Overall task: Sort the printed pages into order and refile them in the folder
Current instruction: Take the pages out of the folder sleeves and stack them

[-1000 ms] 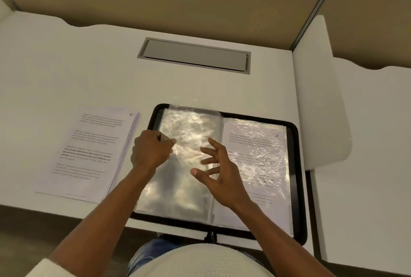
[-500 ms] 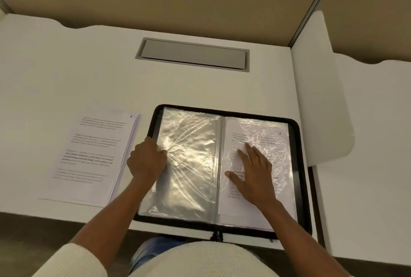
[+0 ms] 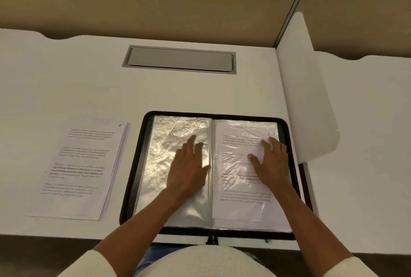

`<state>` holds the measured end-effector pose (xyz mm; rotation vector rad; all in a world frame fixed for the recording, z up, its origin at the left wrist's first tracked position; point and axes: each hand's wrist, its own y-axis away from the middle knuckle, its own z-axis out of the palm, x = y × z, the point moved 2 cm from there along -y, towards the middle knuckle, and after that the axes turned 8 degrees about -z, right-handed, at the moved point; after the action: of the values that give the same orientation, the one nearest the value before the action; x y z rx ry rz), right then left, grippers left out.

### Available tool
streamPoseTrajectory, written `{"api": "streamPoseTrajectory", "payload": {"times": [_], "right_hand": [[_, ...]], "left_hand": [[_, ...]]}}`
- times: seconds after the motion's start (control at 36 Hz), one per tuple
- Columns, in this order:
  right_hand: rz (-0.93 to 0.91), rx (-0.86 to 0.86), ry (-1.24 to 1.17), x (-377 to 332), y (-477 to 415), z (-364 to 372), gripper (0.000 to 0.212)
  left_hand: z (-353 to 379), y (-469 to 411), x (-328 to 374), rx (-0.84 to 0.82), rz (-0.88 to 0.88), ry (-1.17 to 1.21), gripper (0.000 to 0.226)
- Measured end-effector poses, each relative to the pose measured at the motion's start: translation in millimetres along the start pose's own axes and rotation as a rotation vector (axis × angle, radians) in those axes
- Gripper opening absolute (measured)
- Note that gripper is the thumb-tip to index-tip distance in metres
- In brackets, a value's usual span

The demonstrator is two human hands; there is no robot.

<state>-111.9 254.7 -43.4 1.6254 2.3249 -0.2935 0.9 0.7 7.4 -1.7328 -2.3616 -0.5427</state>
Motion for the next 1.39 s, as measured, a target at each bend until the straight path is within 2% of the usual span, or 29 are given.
{"api": "streamPoseTrajectory", "payload": {"times": [0.11, 0.22, 0.42, 0.58, 0.69, 0.78, 0.86, 0.94, 1.03, 1.08, 1.14, 1.25, 1.28, 1.39], "right_hand": [[0.025, -0.029, 0.039, 12, -15, -4, 0.078], [0.020, -0.021, 0.071, 22, -29, -13, 0.077], [-0.021, -0.005, 0.068, 31, -41, -17, 0.066], [0.025, 0.209, -0.209, 24, -40, -22, 0.028], [0.031, 0.280, -0.311, 16, -40, -29, 0.018], [0.023, 0.271, -0.430, 12, -39, -32, 0.019], [-0.007, 0.279, -0.485, 6, -36, -37, 0.020], [-0.053, 0.313, -0.490, 2, -33, -42, 0.021], [-0.088, 0.335, -0.495, 1, -31, -46, 0.023], [-0.116, 0.335, -0.497, 0, -30, -48, 0.021], [-0.116, 0.325, -0.506, 0, -31, -50, 0.020], [-0.108, 0.303, -0.561, -1, -36, -57, 0.023], [-0.099, 0.289, -0.584, -1, -39, -59, 0.025], [-0.036, 0.150, -0.688, -7, -54, -68, 0.044]], "left_hand": [[21, -3, 22, -0.083, 0.234, -0.022, 0.086], [41, -2, 30, -0.146, 0.355, -0.127, 0.092], [54, 0, 27, -0.153, 0.365, -0.200, 0.093], [47, -2, 35, -0.171, 0.342, -0.224, 0.093], [44, -8, 43, -0.117, 0.318, -0.193, 0.080], [37, -18, 52, -0.037, 0.191, 0.023, 0.051], [24, -33, 67, 0.011, -0.075, 0.271, 0.035], [10, -51, 81, -0.085, -0.352, 0.574, 0.047], [-2, -71, 94, -0.253, -0.655, 1.012, 0.066], [-8, -81, 101, -0.364, -0.805, 1.168, 0.078], [-10, -89, 105, -0.405, -0.868, 1.189, 0.073], [-7, -97, 111, -0.406, -0.904, 1.154, 0.019], [-6, -97, 112, -0.396, -0.908, 1.160, 0.012], [1, -92, 114, -0.332, -0.905, 1.212, 0.007]]}}
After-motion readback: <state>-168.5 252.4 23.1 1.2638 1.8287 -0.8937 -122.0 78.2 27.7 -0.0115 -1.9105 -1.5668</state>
